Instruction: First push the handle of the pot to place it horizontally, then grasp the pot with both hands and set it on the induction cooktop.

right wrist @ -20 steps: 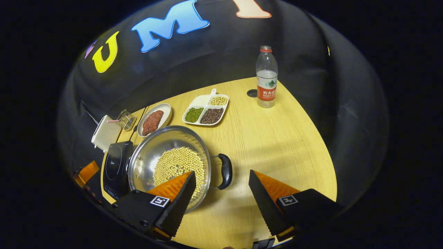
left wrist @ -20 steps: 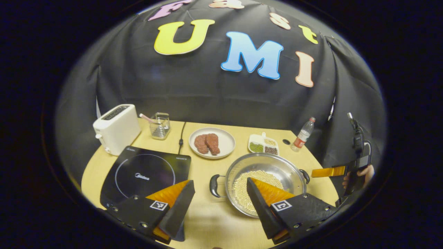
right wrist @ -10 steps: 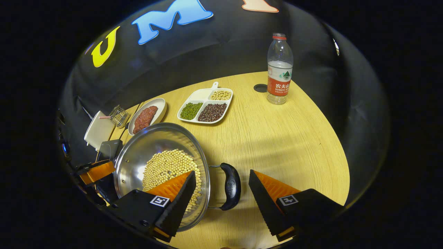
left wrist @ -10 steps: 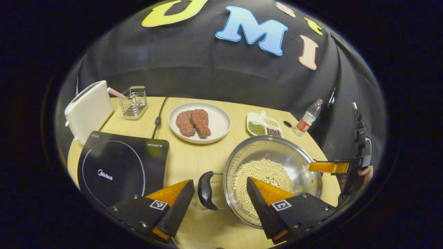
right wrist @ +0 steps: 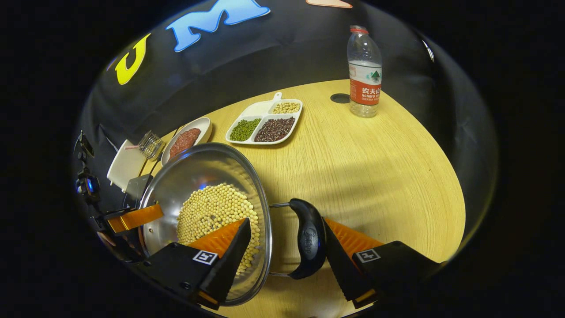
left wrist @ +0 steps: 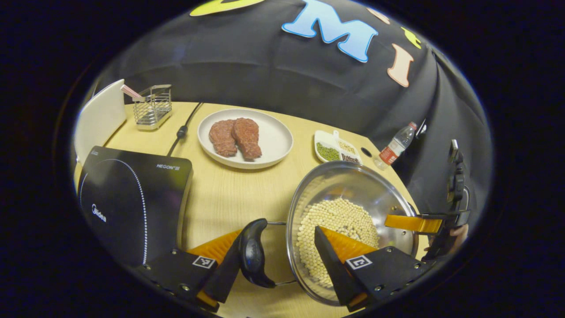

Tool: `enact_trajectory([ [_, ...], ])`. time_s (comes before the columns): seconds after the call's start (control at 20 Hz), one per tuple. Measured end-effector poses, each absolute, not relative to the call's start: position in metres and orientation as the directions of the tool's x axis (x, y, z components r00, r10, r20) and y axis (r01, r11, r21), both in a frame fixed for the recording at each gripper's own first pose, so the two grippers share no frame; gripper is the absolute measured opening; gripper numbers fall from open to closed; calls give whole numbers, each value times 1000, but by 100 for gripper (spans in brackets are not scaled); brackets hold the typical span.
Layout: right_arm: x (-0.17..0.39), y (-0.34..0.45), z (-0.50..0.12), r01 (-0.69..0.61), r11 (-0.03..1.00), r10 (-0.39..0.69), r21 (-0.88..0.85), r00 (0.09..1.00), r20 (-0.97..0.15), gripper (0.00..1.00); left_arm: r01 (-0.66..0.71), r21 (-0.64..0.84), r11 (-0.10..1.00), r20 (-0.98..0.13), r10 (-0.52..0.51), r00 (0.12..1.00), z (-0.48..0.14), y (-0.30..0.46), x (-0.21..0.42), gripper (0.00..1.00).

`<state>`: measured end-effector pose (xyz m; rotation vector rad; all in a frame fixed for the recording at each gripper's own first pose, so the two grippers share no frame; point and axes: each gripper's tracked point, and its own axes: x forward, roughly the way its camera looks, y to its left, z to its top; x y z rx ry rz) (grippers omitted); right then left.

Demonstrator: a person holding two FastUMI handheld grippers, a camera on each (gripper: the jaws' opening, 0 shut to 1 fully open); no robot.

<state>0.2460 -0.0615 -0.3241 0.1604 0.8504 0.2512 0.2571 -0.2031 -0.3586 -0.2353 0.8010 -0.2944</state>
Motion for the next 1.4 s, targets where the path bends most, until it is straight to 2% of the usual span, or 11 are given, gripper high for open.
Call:
enact_trajectory([
  [0.2,249,-58,-328,-178,960,281,218,646,-709,90,154,-355,922,-657,-363,660,-368,-209,260,91],
  [0.25,250,-59,-330,-175,961,277,215,649,-709,80,132,-333,934,-662,-331,672,-373,-201,263,80],
  [0.3,249,-58,-331,-176,960,280,218,646,-711,83,135,-343,930,-662,-341,667,-375,-202,264,69],
  [0.35,248,-57,-332,-180,960,281,217,645,-711,76,133,-351,927,-663,-346,664,-375,-203,259,66],
  [0.4,249,-59,-332,-183,962,275,204,650,-709,82,135,-355,925,-658,-350,667,-375,-204,261,64],
  [0.45,251,-64,-335,-184,966,258,182,655,-710,75,133,-350,927,-660,-345,668,-374,-202,259,64],
  [0.55,247,-66,-333,-171,966,260,195,651,-714,78,128,-366,922,-664,-355,658,-376,-205,259,59],
  [0.6,250,-66,-333,-159,965,262,209,649,-714,67,125,-370,920,-662,-356,659,-375,-204,259,59],
  [0.95,251,-64,-334,-106,954,284,281,622,-730,55,97,-360,928,-700,-337,630,-379,-204,254,60],
  [1.0,250,-64,-335,-108,955,281,276,620,-732,55,96,-358,929,-698,-334,633,-378,-203,254,56],
  [1.4,219,-62,-308,-111,961,266,253,626,-733,55,109,-366,924,-672,-344,656,-375,-201,258,54],
])
